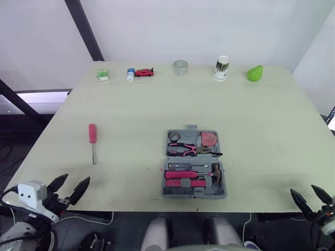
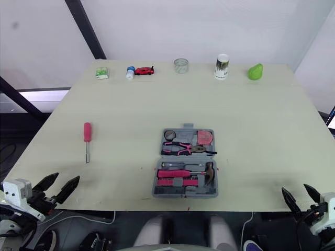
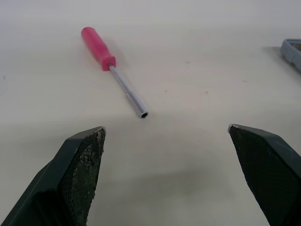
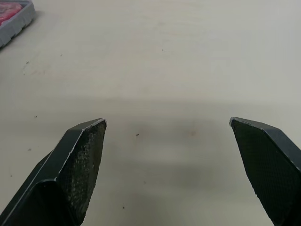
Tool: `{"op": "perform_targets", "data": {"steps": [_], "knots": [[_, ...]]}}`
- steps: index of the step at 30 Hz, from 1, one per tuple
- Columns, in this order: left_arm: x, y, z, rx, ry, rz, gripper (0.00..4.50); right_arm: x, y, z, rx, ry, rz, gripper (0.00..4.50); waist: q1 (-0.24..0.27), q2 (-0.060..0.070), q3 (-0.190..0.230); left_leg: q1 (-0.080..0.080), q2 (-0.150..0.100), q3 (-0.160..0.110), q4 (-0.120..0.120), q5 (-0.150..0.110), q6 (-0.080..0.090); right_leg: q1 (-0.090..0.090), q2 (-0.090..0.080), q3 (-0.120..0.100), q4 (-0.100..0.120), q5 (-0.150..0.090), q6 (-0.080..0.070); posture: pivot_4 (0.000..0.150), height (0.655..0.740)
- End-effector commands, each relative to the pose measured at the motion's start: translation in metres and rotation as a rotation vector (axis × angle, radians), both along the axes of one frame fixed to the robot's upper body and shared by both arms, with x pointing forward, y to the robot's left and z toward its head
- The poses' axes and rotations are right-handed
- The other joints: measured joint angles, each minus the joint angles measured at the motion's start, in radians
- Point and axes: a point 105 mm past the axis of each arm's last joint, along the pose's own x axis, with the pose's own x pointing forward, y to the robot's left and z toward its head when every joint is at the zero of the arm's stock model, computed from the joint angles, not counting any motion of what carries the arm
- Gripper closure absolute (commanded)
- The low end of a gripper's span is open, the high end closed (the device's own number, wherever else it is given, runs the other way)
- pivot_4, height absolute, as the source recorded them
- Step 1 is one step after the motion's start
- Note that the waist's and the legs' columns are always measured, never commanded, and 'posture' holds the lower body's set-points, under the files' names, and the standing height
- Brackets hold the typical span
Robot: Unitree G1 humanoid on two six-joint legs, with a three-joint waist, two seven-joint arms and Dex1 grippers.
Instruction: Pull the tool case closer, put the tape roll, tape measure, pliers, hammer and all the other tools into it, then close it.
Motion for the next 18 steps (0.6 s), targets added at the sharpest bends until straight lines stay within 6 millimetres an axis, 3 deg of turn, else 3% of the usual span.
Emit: {"op": "perform_targets", "data": {"steps": [1,8,13,18], "knots": [[0.014,0.015,0.013,0.056,-0.077,0.098,0.0,0.017,0.01,0.026,-0.019,-0.1,0.085,0.11,0.0,0.0,0.0,0.0,0.0,0.001,0.0,0.0,0.0,0.0,0.0,0.001,0.0,0.0,0.0,0.15,0.74],[0.046,0.031,0.02,0.106,-0.11,0.27,0.0,0.043,0.075,0.058,0.031,-0.157,0.403,0.11,0.0,0.0,-0.001,0.001,0.0,0.002,0.0,0.0,0.0,0.0,0.0,0.002,0.001,0.002,0.003,0.15,0.74],[0.071,0.031,0.023,0.107,-0.107,0.291,0.0,0.041,0.131,0.074,0.028,-0.146,0.75,0.11,0.005,-0.002,-0.002,0.0,0.0,0.001,0.0,0.0,0.0,0.0,0.0,0.001,0.0,0.003,0.004,0.15,0.74],[0.091,0.034,0.03,0.135,-0.102,0.303,0.0,0.04,0.159,0.086,-0.006,-0.16,0.962,0.11,0.004,-0.006,-0.003,0.0,0.0,0.0,0.0,0.0,0.0,0.0,0.0,0.0,0.0,0.003,0.004,0.15,0.74]]}}
